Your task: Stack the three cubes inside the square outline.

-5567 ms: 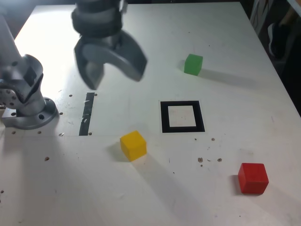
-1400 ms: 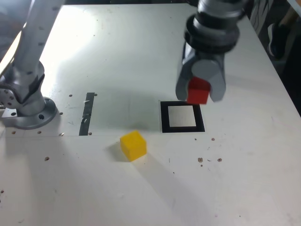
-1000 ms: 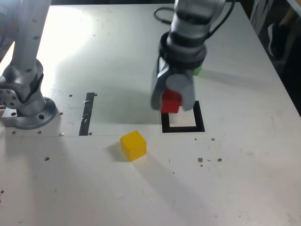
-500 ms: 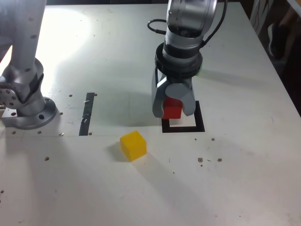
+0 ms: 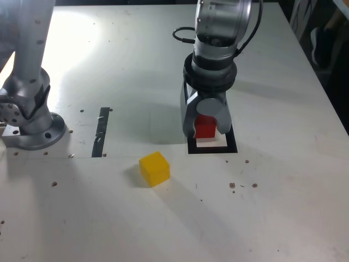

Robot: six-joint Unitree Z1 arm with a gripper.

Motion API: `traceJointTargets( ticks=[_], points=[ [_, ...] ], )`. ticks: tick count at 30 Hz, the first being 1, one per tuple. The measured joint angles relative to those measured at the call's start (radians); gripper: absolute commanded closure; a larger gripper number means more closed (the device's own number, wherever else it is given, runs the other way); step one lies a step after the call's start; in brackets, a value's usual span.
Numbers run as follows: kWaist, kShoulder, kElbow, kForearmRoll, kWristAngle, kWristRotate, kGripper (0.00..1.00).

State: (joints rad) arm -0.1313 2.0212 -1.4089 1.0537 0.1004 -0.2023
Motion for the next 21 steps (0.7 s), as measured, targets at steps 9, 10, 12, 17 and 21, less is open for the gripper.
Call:
traceJointTargets(
  ticks=[9, 10, 12, 17, 21],
  points=[
    [0.006, 0.006, 0.008, -0.031, 0.005, 0.007, 0.78],
    [0.006, 0.010, 0.008, -0.033, 0.005, 0.007, 0.76],
    [0.006, 0.019, 0.007, -0.035, 0.004, 0.008, 0.69],
    [0.006, 0.028, 0.001, -0.037, -0.003, 0.018, 0.41],
    [0.006, 0.028, 0.001, -0.037, -0.005, 0.025, 0.18]
  ],
)
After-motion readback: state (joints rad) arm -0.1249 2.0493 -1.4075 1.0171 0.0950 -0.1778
